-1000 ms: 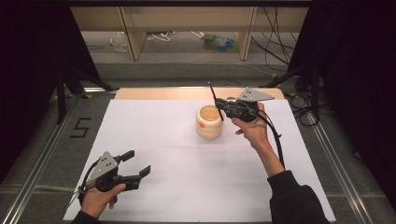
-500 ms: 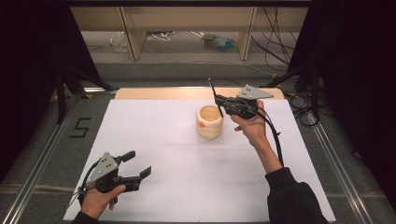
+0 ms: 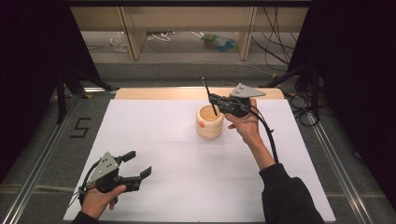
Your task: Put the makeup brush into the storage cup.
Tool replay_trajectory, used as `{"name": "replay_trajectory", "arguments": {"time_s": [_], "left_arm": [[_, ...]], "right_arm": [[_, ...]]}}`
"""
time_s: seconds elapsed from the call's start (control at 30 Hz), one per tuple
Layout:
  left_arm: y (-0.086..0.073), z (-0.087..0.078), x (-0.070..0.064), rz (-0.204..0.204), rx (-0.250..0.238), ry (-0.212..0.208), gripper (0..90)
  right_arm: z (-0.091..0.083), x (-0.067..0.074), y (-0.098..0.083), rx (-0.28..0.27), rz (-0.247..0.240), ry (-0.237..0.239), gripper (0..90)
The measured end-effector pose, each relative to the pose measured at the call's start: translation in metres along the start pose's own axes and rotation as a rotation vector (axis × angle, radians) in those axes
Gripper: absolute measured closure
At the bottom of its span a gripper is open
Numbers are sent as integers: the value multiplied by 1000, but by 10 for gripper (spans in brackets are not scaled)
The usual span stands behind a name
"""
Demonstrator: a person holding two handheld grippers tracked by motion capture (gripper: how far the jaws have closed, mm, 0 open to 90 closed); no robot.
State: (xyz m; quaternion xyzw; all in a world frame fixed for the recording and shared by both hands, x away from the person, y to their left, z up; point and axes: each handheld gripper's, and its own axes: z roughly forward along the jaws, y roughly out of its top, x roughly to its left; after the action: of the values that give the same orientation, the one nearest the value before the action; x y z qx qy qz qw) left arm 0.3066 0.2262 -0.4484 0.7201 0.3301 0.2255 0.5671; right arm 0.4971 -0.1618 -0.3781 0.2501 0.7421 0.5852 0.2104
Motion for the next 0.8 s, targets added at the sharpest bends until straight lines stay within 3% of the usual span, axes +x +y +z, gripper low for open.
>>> {"name": "replay_trajectory", "arguments": {"time_s": [0.23, 0.27, 0.8], "left_arm": [[0, 1, -1, -4, 1, -10, 164], [-1, 2, -2, -19, 1, -15, 163], [0, 2, -2, -3, 0, -17, 164]], "right_arm": [[5, -1, -2, 13, -6, 0, 842], [6, -1, -3, 4, -4, 3, 842], [12, -3, -9, 10, -6, -14, 842]]}}
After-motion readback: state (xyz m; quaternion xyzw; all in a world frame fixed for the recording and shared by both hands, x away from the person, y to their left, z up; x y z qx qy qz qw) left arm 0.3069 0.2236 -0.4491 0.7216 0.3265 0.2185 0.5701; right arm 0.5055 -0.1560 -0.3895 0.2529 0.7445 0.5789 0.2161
